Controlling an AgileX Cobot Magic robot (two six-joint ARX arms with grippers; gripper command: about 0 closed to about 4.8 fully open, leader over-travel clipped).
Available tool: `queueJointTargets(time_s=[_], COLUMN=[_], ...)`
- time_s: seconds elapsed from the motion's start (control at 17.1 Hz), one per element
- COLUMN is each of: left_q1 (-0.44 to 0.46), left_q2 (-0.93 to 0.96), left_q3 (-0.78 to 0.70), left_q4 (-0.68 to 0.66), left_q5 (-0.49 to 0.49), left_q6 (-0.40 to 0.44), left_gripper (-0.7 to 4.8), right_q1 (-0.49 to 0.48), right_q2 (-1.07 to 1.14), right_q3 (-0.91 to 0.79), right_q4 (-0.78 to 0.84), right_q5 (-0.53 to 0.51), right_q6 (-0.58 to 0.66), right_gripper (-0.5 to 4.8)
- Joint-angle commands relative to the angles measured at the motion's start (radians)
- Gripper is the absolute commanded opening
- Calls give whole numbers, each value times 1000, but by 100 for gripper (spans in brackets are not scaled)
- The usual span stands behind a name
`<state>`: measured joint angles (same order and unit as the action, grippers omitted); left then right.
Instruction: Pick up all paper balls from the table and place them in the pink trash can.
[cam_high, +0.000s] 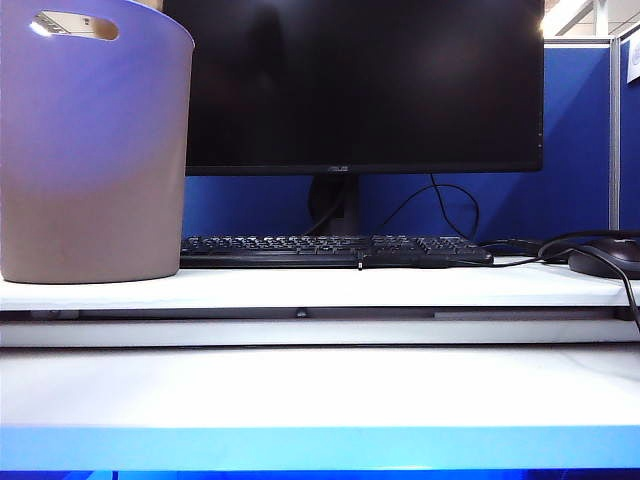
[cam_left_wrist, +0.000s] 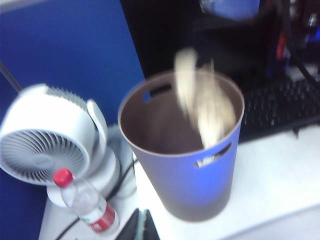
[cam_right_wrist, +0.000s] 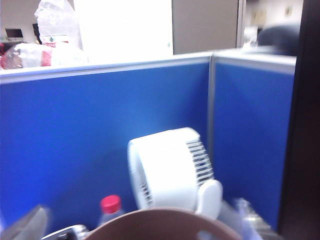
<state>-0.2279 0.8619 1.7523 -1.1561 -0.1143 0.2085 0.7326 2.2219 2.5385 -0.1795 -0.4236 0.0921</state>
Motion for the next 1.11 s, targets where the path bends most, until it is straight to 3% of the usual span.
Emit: queueJointTargets(time_s=[0.06, 0.12, 0.18, 0.23, 0.29, 0.35, 0.53, 0.65, 0.88, 1.11], left_q1=[0, 0, 0, 0, 0, 0, 0, 0, 0, 26], left_q2=[-50, -66, -87, -111, -142, -178, -290, -385, -507, -597], left_q3=[3, 3, 3, 3, 3, 3, 3, 2, 2, -3], left_q4=[35, 35, 32, 33, 36, 45, 82, 109, 69, 27], left_q5=[6, 6, 6, 7, 28, 61, 142, 251, 507, 605], left_q6=[-3, -3, -5, -7, -8, -27, -109, -165, -216, -346], left_gripper=[146, 149, 147, 122, 49, -6, -5, -6, -6, -6], right_q1=[2, 1, 0, -2, -5, -15, -14, 0, 16, 13], right_q2=[-74, -100, -132, -180, -233, -293, -499, -682, -925, -1216], right_q3=[7, 7, 7, 8, 8, 8, 8, 7, 3, -166], right_q4=[6, -3, -37, -105, -174, -252, -567, -845, -1205, -1199], right_q5=[-23, -24, -24, -23, -24, -23, -16, 105, 206, 187], right_q6=[10, 10, 10, 7, -19, -27, -119, -225, -241, -109], right_gripper=[479, 479, 376, 115, 11, -7, -7, -8, -8, -8])
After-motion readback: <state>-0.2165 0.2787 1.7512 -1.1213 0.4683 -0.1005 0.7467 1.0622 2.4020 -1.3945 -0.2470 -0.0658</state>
